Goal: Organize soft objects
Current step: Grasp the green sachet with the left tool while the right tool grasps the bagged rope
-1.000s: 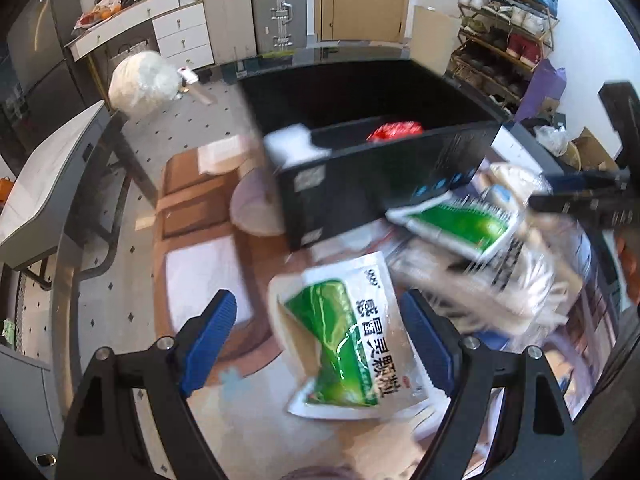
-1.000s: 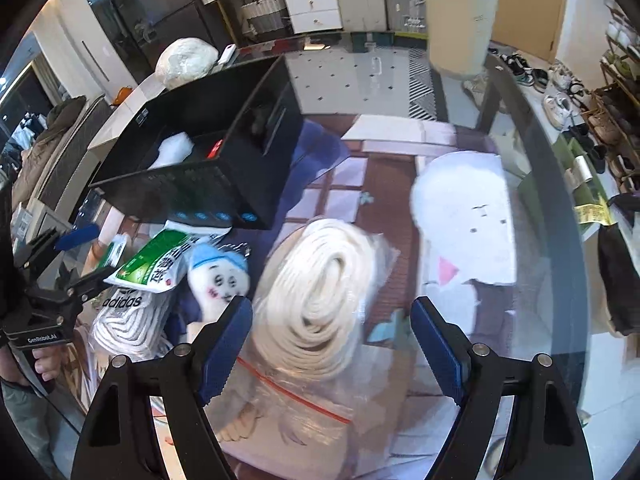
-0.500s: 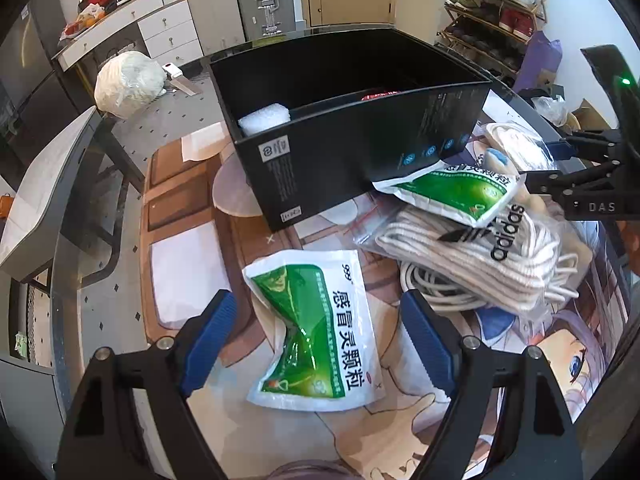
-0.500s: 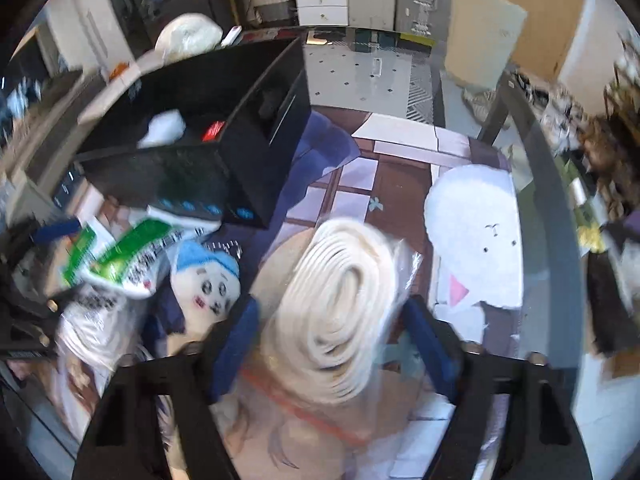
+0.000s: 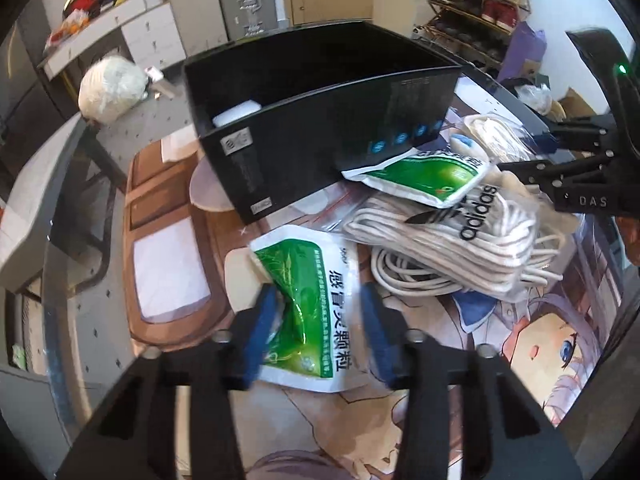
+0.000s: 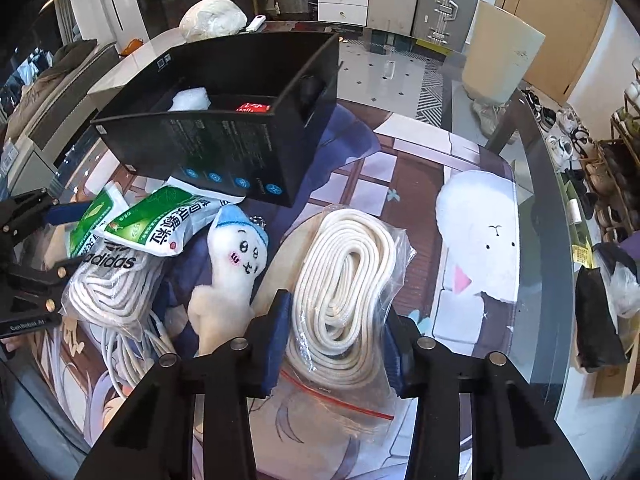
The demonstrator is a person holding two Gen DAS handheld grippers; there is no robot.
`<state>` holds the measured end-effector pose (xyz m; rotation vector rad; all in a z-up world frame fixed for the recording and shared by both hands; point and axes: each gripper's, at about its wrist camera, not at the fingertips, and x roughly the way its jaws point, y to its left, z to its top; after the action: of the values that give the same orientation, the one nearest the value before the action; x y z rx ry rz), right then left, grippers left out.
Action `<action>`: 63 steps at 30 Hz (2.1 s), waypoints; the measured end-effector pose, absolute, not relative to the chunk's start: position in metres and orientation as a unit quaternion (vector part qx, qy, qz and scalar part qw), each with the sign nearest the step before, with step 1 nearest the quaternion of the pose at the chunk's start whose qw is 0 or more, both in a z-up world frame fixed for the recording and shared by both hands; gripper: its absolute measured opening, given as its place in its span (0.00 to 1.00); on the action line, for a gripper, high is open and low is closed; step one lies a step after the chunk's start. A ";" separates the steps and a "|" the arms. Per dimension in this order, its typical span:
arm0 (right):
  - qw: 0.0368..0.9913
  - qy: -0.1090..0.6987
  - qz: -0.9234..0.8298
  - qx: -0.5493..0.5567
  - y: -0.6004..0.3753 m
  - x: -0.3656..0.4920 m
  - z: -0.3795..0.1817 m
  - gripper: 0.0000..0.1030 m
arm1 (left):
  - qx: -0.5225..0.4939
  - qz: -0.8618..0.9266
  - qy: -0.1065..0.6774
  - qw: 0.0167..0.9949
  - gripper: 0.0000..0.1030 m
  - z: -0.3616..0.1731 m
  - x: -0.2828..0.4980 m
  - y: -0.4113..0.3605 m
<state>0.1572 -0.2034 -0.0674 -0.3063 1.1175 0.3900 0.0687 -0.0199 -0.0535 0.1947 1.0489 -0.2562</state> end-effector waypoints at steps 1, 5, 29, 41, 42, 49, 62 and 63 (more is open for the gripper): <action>0.820 0.523 0.182 -0.145 -0.203 0.157 -0.068 0.40 | 0.103 -0.119 0.493 0.856 0.23 -0.053 0.067 -0.022; 0.820 0.525 0.185 -0.134 -0.205 0.156 -0.069 0.40 | 0.106 -0.127 0.483 0.860 0.14 -0.047 0.066 -0.023; 0.869 0.427 0.229 -0.097 -0.187 0.125 -0.015 0.32 | 0.067 -0.115 0.366 0.921 0.12 0.008 0.052 -0.011; 0.875 0.375 0.291 -0.099 -0.154 0.088 -0.009 0.32 | 0.098 -0.107 0.327 0.934 0.12 0.015 0.040 -0.021; 0.879 0.361 0.297 -0.094 -0.155 0.086 -0.005 0.32 | 0.102 -0.103 0.314 0.938 0.12 0.018 0.037 -0.022; 0.916 0.259 0.298 -0.068 -0.162 0.065 0.020 0.32 | 0.092 -0.109 0.227 0.964 0.13 0.044 0.016 -0.018; 0.955 0.098 0.277 -0.052 -0.176 0.018 0.050 0.33 | 0.057 -0.109 0.094 0.988 0.13 0.075 -0.019 0.002; 0.956 0.092 0.274 -0.051 -0.177 0.016 0.050 0.33 | 0.056 -0.112 0.095 0.988 0.13 0.075 -0.019 0.003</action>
<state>0.0160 -0.1769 0.0502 -0.1030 0.1870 0.5571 -0.0185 0.0031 0.0747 0.1128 0.1916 -0.2252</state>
